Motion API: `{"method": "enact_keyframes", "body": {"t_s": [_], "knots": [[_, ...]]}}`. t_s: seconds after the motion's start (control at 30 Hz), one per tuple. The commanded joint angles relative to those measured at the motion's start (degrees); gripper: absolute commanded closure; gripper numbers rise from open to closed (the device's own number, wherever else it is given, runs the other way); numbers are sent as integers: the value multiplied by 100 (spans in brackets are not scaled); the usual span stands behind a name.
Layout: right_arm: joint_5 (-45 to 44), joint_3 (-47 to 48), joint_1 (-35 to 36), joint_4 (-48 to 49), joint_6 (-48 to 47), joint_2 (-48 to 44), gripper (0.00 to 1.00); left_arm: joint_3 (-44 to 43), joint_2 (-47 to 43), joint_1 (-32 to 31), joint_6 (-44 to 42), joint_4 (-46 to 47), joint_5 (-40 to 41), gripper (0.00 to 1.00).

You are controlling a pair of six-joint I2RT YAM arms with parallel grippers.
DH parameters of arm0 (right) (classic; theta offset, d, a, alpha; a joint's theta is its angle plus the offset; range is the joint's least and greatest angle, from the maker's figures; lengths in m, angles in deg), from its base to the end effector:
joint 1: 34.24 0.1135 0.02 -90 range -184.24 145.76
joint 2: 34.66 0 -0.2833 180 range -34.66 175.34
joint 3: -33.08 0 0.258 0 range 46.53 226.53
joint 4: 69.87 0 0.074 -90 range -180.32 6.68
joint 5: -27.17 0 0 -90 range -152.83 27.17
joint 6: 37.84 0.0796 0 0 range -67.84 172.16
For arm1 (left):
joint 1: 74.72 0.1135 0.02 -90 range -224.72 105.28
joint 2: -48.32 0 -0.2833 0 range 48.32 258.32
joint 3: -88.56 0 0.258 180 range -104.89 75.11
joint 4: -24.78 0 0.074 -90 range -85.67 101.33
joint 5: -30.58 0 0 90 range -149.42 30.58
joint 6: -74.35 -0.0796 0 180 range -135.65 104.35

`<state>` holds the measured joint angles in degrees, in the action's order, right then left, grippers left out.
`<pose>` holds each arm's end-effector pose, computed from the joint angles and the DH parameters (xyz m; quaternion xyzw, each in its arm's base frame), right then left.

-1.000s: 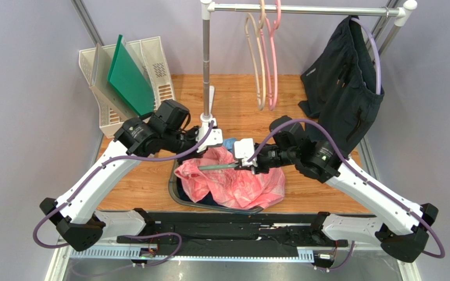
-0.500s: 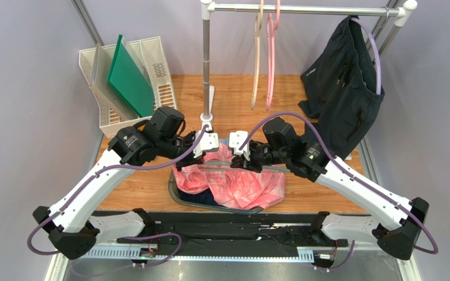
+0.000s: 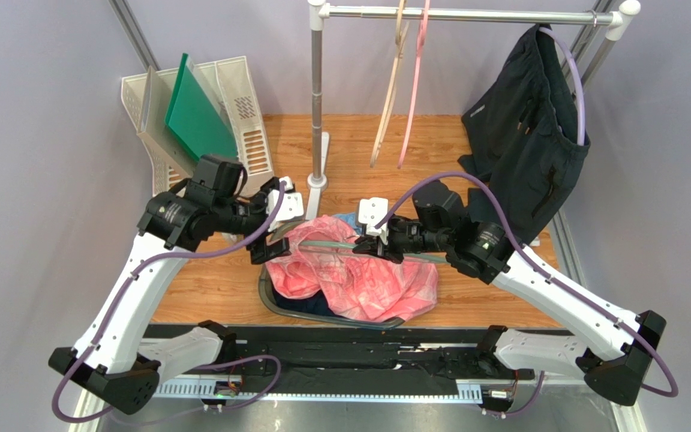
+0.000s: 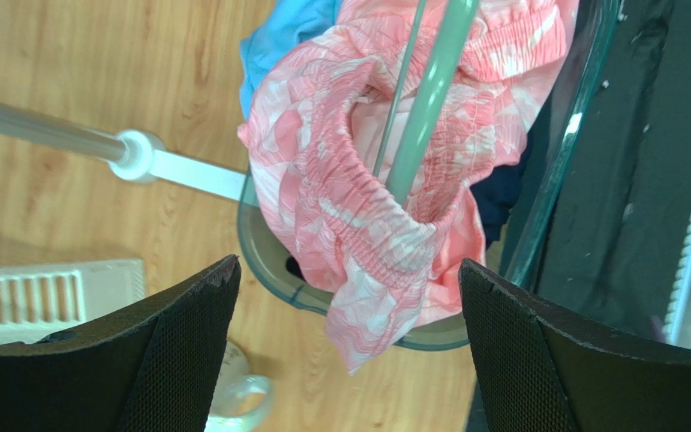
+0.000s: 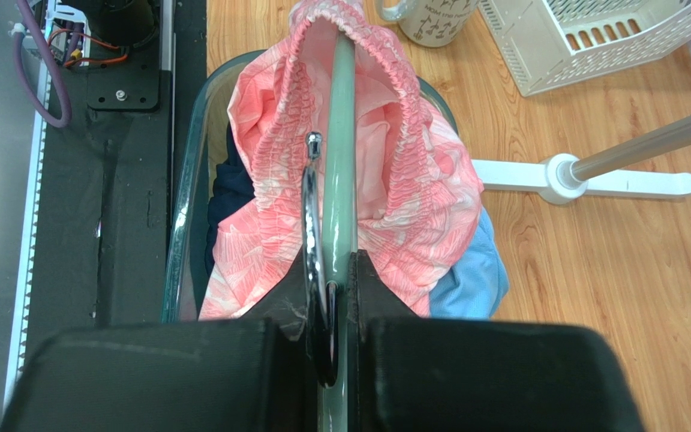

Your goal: Place the shorts on the hanger

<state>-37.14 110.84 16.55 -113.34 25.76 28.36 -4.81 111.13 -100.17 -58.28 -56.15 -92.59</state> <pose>0.1432 0.2301 0.3616 -0.6119 0.5850 0.2919 0.4452 0.1641 -0.1263 0.3884 0.5849 0.6930 -0.2170 0.3613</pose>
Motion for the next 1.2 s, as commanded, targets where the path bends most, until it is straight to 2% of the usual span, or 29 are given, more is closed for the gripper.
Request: {"method": "enact_keyframes", "body": {"t_s": [0.0,0.03,0.07,0.2,0.23,0.3,0.4,0.43,0.47,0.5,0.53,0.57,0.6,0.67,0.7,0.8,0.87,0.97,1.07,1.17], "knots": [[67,37,-25,559,-85,-185,100,301,-190,23,-1160,-178,-269,5],[85,46,-25,559,-103,-177,100,354,-94,14,-1160,-143,-313,5],[102,81,-33,559,-112,-176,100,441,-41,5,-1177,-116,-374,1],[225,143,-25,646,-199,-150,100,679,135,-196,-1003,392,-560,1],[295,169,-25,647,-208,-124,100,740,162,-336,-975,698,-463,2],[357,256,-34,612,-235,-98,100,934,153,-713,-748,1051,-86,12],[463,371,-25,541,-384,-89,100,943,310,-856,-397,1308,-94,47],[446,406,-33,532,-393,-89,100,900,346,-856,-282,1299,-85,77],[419,433,-34,489,-384,-89,100,899,372,-856,-159,1308,46,95],[341,502,-34,454,-358,-106,100,899,373,-847,-10,1317,126,100],[262,555,-34,392,-236,-115,100,899,355,-795,261,1308,161,100],[139,626,-34,192,-156,-141,95,891,346,-708,429,1290,-4,100],[-158,818,-34,7,-86,-159,78,873,303,-446,596,1282,-127,100],[-467,916,-51,-641,98,-351,58,838,267,-233,1028,1308,-303,100],[-590,899,-69,-872,99,-483,42,838,250,-163,1116,1308,-304,100],[-522,469,-60,-1523,-128,-1220,30,916,118,-83,1336,1430,-313,100],[-355,161,-60,-2006,-540,-1668,28,1022,118,-83,1485,1518,-322,100],[128,151,45,-2710,-999,-1619,35,1049,214,-83,1634,1580,-304,100],[234,248,238,-2738,-833,-978,53,1005,258,-91,1767,1615,-287,100],[130,-249,703,-2107,-876,-765,46,1005,267,-83,1951,1642,-295,100]]}}
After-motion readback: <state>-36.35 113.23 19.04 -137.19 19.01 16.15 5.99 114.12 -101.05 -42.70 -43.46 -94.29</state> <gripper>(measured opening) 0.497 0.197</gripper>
